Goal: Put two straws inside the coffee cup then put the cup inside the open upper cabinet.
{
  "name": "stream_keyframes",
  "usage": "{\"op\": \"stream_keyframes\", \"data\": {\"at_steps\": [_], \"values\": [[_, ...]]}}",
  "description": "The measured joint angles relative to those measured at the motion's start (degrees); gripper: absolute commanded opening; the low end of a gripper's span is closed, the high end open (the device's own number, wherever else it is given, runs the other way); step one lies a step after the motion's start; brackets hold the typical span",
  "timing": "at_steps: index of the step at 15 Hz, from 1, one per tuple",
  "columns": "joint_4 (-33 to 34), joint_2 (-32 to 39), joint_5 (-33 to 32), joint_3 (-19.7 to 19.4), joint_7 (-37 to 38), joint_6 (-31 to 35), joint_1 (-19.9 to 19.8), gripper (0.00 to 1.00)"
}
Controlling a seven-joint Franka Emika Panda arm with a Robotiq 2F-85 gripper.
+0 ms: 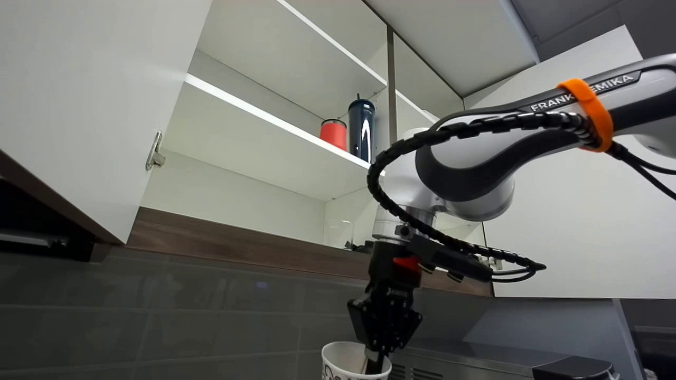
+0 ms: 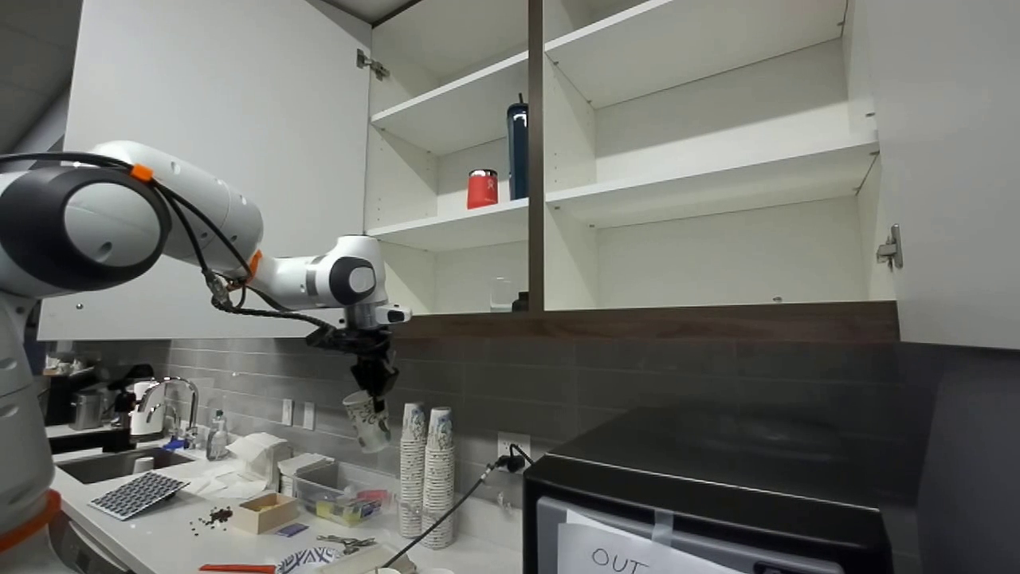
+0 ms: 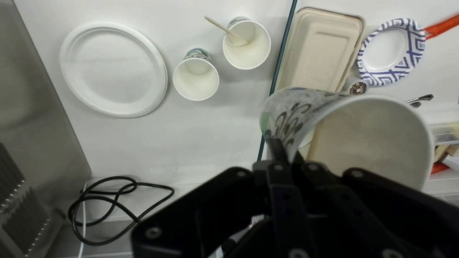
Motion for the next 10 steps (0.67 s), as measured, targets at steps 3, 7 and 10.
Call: {"op": "stream_keyframes", "data": {"at_steps": [3,7,10], "values": [[0.16,0.02,1.42,0.15,-2.92,-0.02,0.64,0.01],[6.58,-0.43,5.38,0.91,-10.8,-1.0,3.63,0.01],[14.23,0.13,5.67,1.65,-13.02,-4.16,4.58,0.01]]}}
